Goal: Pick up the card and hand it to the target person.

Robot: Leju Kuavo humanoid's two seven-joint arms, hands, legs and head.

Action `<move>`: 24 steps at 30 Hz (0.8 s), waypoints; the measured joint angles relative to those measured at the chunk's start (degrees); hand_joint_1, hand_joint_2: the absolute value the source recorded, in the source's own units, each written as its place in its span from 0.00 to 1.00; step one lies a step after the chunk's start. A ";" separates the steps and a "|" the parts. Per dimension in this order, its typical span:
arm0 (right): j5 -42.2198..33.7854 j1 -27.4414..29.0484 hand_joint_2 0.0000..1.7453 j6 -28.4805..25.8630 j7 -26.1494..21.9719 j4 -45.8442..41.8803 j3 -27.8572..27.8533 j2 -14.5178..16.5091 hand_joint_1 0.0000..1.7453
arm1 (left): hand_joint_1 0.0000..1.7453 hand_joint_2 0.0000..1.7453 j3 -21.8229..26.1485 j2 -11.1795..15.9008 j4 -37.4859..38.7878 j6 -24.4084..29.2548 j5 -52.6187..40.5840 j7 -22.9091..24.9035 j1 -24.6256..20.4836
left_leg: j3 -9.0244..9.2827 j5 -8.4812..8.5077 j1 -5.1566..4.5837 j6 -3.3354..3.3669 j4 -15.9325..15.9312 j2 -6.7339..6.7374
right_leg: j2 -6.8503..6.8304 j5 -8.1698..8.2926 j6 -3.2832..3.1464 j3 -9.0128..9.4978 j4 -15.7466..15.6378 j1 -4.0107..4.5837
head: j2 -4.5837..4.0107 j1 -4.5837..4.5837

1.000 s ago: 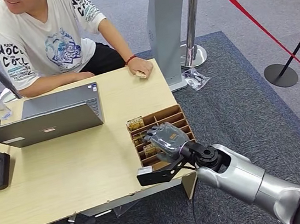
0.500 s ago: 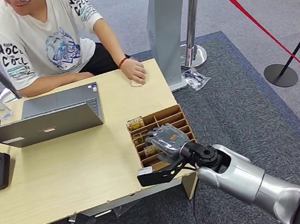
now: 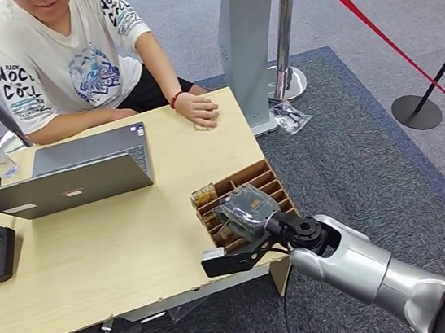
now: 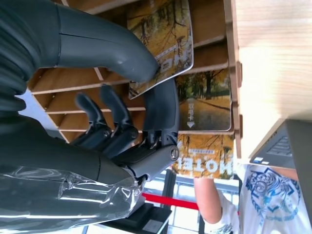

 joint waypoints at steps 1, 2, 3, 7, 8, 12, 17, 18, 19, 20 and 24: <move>0.01 -0.02 1.00 0.02 0.00 -0.01 0.00 0.00 0.99 | 0.00 0.00 0.00 0.02 0.00 0.01 0.00 -0.03 0.00 | 0.00 0.00 0.00 0.00 0.00 0.00 | 0.00 0.00 0.00 0.00 0.00 0.00 | 0.00 0.01; 0.01 -0.03 1.00 0.03 0.00 -0.01 0.00 0.00 0.99 | 0.00 0.00 0.00 0.03 0.00 0.02 -0.01 -0.05 0.00 | 0.00 0.00 0.00 0.00 0.00 0.00 | 0.00 0.00 0.00 0.00 0.00 0.00 | 0.00 0.00; 0.01 -0.03 1.00 0.03 0.00 -0.01 0.00 -0.01 0.99 | 0.00 0.00 0.00 0.04 0.00 0.05 0.00 -0.07 0.01 | 0.00 0.00 0.00 0.00 0.00 0.00 | 0.01 0.00 0.00 0.00 0.00 0.00 | 0.00 0.00; 0.01 -0.04 1.00 0.05 0.00 -0.01 0.00 -0.02 0.98 | 0.00 0.00 0.00 0.08 0.00 0.15 0.01 -0.08 0.02 | 0.01 0.00 0.00 0.00 0.00 0.01 | 0.01 0.01 0.00 0.00 0.00 0.00 | 0.00 -0.01; 0.01 -0.04 1.00 0.05 0.00 -0.01 0.00 -0.02 0.98 | 0.00 0.00 0.00 0.09 0.00 0.16 0.00 -0.08 0.03 | 0.01 0.00 0.00 0.00 0.00 0.00 | 0.01 0.01 0.00 0.01 0.00 0.00 | 0.00 -0.01; 0.11 -0.29 1.00 0.03 -0.04 -0.01 0.00 -0.01 0.99 | 0.00 0.00 0.00 0.13 0.00 0.17 0.00 -0.09 0.04 | 0.01 0.01 0.00 0.00 0.00 0.00 | 0.01 0.01 0.00 0.01 0.01 0.00 | 0.00 -0.01; 0.45 -1.46 1.00 -0.40 -0.26 -0.13 0.01 -0.01 0.99 | 0.00 0.00 0.00 0.13 0.00 0.17 0.00 -0.10 0.04 | 0.01 0.01 0.00 0.00 0.00 0.01 | 0.01 0.01 0.00 0.01 0.01 0.00 | 0.00 -0.01; 0.54 -1.70 1.00 -0.57 -0.26 -0.28 0.00 0.00 0.99 | 0.00 0.00 0.00 0.13 0.00 0.17 0.00 -0.10 0.04 | 0.01 0.01 0.00 0.00 0.00 0.01 | 0.01 0.01 0.00 0.01 0.01 0.00 | 0.00 -0.01; 0.63 -1.96 1.00 -0.75 -0.24 -0.48 -0.02 -0.01 0.99 | 0.00 0.00 0.00 0.13 0.00 0.17 0.00 -0.10 0.03 | 0.01 0.01 0.00 0.00 0.00 0.01 | 0.01 0.01 0.00 0.01 0.01 0.00 | 0.00 -0.01; 0.72 -2.28 1.00 -0.93 -0.19 -0.70 -0.03 0.00 0.99 | 0.00 0.00 0.00 0.12 0.00 0.16 0.00 -0.10 0.01 | 0.01 0.01 0.00 0.00 0.00 0.01 | 0.01 0.01 0.00 0.01 0.01 0.00 | 0.00 -0.01; 1.18 -3.83 1.00 -1.17 0.03 -1.71 -0.09 -0.01 0.99 | 0.00 0.00 0.00 0.06 0.00 -0.02 0.01 -0.10 -0.03 | 0.01 0.01 0.00 0.00 0.01 0.01 | 0.01 0.02 0.00 0.00 0.01 0.00 | 0.00 -0.01</move>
